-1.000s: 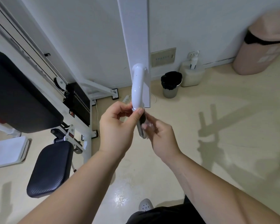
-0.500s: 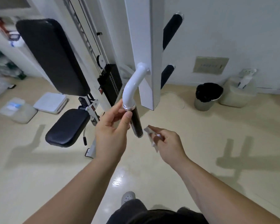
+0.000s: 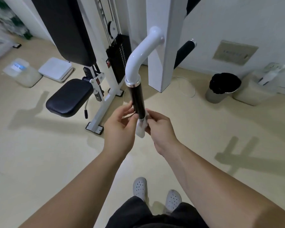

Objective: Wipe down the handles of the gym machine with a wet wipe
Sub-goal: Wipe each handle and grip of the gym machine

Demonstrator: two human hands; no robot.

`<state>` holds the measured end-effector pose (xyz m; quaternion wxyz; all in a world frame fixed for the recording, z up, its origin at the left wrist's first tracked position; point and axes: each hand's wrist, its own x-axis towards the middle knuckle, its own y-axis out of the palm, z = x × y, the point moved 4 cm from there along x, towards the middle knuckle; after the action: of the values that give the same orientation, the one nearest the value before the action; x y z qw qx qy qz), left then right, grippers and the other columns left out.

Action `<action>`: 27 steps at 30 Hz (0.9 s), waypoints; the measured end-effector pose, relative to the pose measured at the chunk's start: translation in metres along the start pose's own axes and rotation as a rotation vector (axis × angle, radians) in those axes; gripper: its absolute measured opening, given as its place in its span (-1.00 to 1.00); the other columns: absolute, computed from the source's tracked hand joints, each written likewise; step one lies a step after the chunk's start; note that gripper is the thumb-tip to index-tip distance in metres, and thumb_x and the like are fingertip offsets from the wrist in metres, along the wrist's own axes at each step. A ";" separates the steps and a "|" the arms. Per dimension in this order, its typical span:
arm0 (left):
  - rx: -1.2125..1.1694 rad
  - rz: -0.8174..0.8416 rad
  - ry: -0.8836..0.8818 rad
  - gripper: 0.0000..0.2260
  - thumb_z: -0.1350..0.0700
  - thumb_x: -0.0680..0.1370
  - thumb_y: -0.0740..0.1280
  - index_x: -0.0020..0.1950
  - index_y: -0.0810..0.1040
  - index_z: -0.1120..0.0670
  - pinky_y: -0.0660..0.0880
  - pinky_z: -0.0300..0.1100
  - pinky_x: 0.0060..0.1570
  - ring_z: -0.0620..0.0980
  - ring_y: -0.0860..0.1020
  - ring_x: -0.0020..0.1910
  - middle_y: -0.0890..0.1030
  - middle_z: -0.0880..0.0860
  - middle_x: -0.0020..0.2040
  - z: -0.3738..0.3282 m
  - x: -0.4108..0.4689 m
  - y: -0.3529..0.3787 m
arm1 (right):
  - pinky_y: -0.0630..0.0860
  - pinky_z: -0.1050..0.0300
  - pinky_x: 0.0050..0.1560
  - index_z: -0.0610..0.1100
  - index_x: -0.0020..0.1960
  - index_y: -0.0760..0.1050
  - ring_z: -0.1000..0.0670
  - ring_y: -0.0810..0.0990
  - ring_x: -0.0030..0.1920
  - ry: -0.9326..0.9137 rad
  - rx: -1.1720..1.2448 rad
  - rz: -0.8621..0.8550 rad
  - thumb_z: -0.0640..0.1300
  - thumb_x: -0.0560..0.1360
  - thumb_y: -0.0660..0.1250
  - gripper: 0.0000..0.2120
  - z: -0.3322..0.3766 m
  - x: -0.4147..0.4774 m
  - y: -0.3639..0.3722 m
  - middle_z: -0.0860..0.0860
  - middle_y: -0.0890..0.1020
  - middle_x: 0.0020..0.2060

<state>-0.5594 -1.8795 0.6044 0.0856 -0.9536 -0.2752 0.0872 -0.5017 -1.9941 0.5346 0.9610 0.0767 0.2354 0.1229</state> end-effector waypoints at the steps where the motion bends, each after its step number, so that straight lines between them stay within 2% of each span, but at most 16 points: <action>1: 0.006 0.007 0.002 -0.69 0.26 0.59 0.40 0.31 0.62 0.00 0.60 -0.17 0.14 -0.22 0.67 0.06 0.71 -0.08 0.09 0.003 0.002 -0.002 | 0.61 -0.06 0.28 -0.10 -0.11 0.71 -0.06 0.64 -0.01 -0.002 -0.011 0.012 -0.25 0.65 0.24 -0.69 -0.001 -0.007 -0.004 -0.26 0.68 0.10; 3: 0.022 0.025 0.011 -0.68 0.26 0.60 0.39 0.30 0.63 -0.04 0.59 -0.04 0.23 -0.17 0.66 0.12 0.71 -0.09 0.10 0.006 0.005 -0.004 | 0.61 0.11 0.11 -0.21 -0.28 0.62 -0.04 0.67 0.02 -0.002 -0.012 0.021 -0.32 0.65 0.19 -0.62 -0.002 -0.022 -0.015 -0.13 0.71 0.15; 5: 0.024 0.051 0.006 -0.67 0.24 0.61 0.38 0.30 0.63 -0.09 0.58 0.06 0.25 -0.13 0.65 0.14 0.71 -0.09 0.11 0.009 0.007 -0.006 | 0.60 0.20 0.04 -0.37 -0.13 0.61 -0.04 0.69 0.11 0.007 -0.004 -0.029 -0.33 0.67 0.17 -0.70 -0.002 -0.027 -0.026 0.02 0.71 0.19; 7: 0.024 0.084 0.001 -0.66 0.24 0.61 0.37 0.30 0.63 -0.12 0.58 0.07 0.24 -0.15 0.65 0.14 0.71 -0.12 0.11 0.009 0.008 -0.008 | 0.60 0.21 0.05 -0.28 -0.04 0.65 -0.06 0.67 0.12 0.017 0.028 -0.092 -0.33 0.66 0.19 -0.74 -0.001 -0.021 -0.024 -0.04 0.72 0.15; 9: 0.008 0.126 0.010 -0.64 0.26 0.61 0.36 0.27 0.63 -0.15 0.59 -0.04 0.21 -0.21 0.65 0.13 0.71 -0.16 0.11 0.006 0.007 -0.008 | 0.63 0.12 0.16 -0.17 0.04 0.69 -0.06 0.66 0.12 0.028 0.075 -0.129 -0.32 0.64 0.25 -0.77 0.002 -0.011 -0.010 -0.09 0.72 0.12; 11: -0.025 0.170 0.019 -0.59 0.30 0.61 0.34 0.19 0.61 -0.23 0.56 -0.32 0.06 -0.31 0.64 0.07 0.70 -0.27 0.06 0.001 0.005 -0.008 | 0.64 0.09 0.19 -0.16 0.14 0.69 -0.05 0.68 0.08 0.038 0.125 -0.136 -0.32 0.63 0.27 -0.76 0.003 -0.005 0.005 -0.14 0.71 0.16; 13: -0.039 0.195 0.022 -0.57 0.30 0.62 0.33 0.15 0.55 -0.28 0.50 -0.49 -0.05 -0.38 0.63 0.04 0.68 -0.36 0.04 -0.002 0.003 -0.009 | 0.64 0.07 0.18 -0.16 0.11 0.71 -0.07 0.69 0.05 0.035 0.116 -0.137 -0.36 0.60 0.27 -0.73 0.006 -0.009 0.008 -0.16 0.72 0.12; 16: 0.049 0.142 0.079 -0.60 0.23 0.63 0.34 0.14 0.51 -0.34 0.49 -0.47 -0.06 -0.31 0.63 0.01 0.66 -0.21 0.07 0.000 -0.003 -0.011 | 0.63 0.05 0.19 -0.11 -0.06 0.74 -0.09 0.71 0.09 0.019 0.052 -0.099 -0.40 0.59 0.24 -0.66 0.016 -0.026 -0.008 -0.12 0.75 0.05; 19: 0.175 0.011 0.183 -0.77 0.18 0.58 0.38 -0.01 0.52 -0.19 0.44 -0.37 -0.20 -0.11 0.57 -0.14 0.59 -0.05 -0.11 -0.002 -0.017 -0.004 | 0.64 0.15 0.10 0.01 0.02 0.70 -0.02 0.72 0.09 -0.063 -0.039 -0.102 -0.34 0.64 0.26 -0.67 0.038 -0.040 -0.033 0.02 0.76 0.05; 22: 0.208 0.031 0.301 -0.94 0.15 0.56 0.38 -0.03 0.55 0.00 0.44 -0.37 -0.23 -0.11 0.56 -0.14 0.58 -0.07 -0.13 -0.016 -0.031 0.022 | 0.64 0.15 0.14 0.04 0.11 0.69 0.05 0.71 0.10 -0.187 -0.136 -0.135 -0.32 0.65 0.26 -0.68 0.063 -0.042 -0.059 0.09 0.75 0.04; 24: 0.241 0.046 0.373 -0.93 0.11 0.52 0.38 -0.01 0.56 0.02 0.45 -0.38 -0.23 -0.13 0.57 -0.10 0.58 -0.12 -0.09 -0.028 -0.034 0.045 | 0.65 0.12 0.14 0.07 0.11 0.67 0.06 0.70 0.10 -0.228 -0.151 -0.159 -0.31 0.65 0.27 -0.67 0.077 -0.040 -0.080 0.12 0.75 0.02; 27: 0.269 0.048 0.401 -0.87 0.16 0.54 0.43 0.05 0.56 0.00 0.47 -0.35 -0.20 -0.15 0.56 -0.06 0.55 -0.19 0.00 -0.045 -0.032 0.081 | 0.63 -0.04 0.24 0.11 0.16 0.63 0.05 0.68 0.15 -0.246 -0.167 -0.178 -0.28 0.63 0.31 -0.69 0.094 -0.029 -0.117 0.11 0.73 0.07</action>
<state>-0.5349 -1.9692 0.6349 0.2627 -0.9381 -0.2159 -0.0660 -0.4590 -2.1229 0.6054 0.9927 -0.0100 0.1110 0.0462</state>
